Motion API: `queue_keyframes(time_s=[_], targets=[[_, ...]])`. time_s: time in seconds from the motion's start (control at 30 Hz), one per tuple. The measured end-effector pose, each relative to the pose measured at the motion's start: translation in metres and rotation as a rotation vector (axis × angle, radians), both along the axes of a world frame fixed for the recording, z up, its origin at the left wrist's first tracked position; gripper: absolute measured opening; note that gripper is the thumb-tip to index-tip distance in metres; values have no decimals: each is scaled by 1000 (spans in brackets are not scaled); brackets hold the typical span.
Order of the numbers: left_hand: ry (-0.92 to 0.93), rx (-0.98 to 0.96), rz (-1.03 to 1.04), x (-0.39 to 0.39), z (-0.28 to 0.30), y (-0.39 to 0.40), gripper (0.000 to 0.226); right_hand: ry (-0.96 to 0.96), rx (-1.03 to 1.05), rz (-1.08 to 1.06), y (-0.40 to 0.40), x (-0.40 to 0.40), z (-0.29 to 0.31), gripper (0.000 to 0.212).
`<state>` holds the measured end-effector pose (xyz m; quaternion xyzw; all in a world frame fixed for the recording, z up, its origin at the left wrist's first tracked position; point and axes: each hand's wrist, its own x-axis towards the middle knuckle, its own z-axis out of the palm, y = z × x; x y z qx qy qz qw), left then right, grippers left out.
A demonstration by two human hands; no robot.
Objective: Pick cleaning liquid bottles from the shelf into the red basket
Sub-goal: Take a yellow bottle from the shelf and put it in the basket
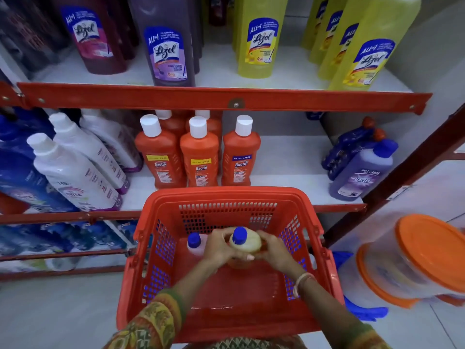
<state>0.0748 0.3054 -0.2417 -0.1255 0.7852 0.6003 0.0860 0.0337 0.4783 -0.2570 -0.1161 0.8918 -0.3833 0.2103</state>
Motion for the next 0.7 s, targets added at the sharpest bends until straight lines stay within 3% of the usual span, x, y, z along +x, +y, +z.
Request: queue_keyframes(time_s=[0.17,0.53,0.7], targets=[[-98,-39,34,11,-31,5,69,-84,106,35,0,7,-21,54],[-102,-104,-92,24,-48,-1,60,-87,223,92,-1,16,-34,54],[-73,-128,-180,27,-46,-4,70,-89,241,148,0,16,-32,56]])
